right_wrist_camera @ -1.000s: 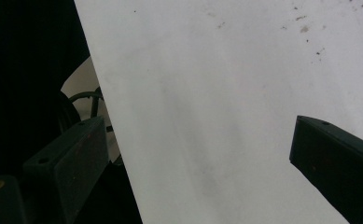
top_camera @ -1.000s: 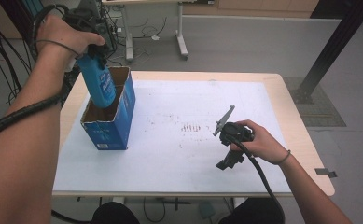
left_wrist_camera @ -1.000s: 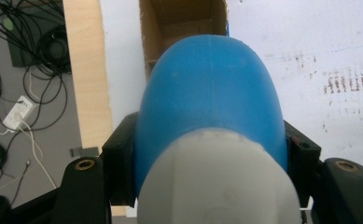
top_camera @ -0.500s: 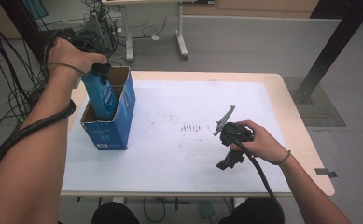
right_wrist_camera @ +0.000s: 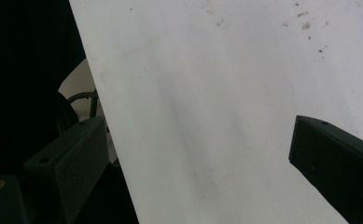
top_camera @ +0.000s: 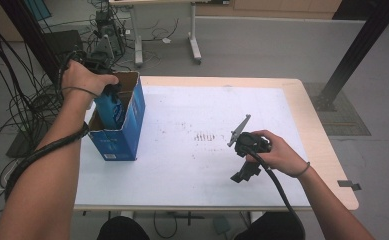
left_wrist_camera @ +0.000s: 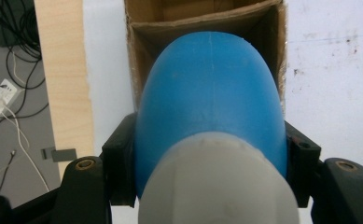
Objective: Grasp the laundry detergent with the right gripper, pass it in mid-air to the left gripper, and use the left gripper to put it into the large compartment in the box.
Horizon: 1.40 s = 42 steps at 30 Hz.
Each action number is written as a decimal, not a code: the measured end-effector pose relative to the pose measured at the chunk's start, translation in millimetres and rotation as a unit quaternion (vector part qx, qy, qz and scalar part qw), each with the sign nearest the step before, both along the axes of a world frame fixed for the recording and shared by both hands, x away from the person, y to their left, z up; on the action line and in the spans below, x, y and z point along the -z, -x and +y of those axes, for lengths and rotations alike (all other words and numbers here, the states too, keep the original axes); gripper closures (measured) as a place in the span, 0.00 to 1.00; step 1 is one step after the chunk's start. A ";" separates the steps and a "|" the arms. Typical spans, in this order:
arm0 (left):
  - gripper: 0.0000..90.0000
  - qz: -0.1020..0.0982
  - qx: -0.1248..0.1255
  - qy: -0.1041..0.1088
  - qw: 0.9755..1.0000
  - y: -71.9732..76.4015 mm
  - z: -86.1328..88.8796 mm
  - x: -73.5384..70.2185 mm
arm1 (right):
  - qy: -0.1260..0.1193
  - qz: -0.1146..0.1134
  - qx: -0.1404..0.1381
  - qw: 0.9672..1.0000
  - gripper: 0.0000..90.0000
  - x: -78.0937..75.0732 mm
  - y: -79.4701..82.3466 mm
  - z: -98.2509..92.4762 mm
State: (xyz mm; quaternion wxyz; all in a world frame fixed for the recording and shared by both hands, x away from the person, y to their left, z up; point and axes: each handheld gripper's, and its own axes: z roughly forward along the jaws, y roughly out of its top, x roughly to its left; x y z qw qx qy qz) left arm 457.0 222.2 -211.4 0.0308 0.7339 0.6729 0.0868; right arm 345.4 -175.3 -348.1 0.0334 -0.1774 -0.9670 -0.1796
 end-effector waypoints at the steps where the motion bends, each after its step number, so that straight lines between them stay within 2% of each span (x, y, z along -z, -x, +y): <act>1: 0.42 -0.001 -0.001 0.003 1.000 -0.2 0.3 3.1 | 0.000 0.000 0.000 1.000 0.05 0.1 0.0 0.1; 4: 0.42 -0.004 -0.005 0.008 1.000 -0.6 0.6 11.1 | 0.001 -0.001 -0.001 1.000 0.06 0.3 -0.3 -0.1; 18: 0.42 0.004 -0.001 -0.004 1.000 -1.1 -3.6 32.0 | 0.004 0.001 0.003 1.000 0.06 2.4 -0.7 -0.9; 30: 0.42 0.018 0.001 0.005 1.000 1.3 -3.3 54.8 | 0.005 0.003 0.004 1.000 0.06 4.5 0.0 -1.0; 42: 0.42 0.015 -0.003 0.009 1.000 2.4 -2.6 60.1 | 0.004 0.004 0.002 1.000 0.06 4.4 1.2 0.2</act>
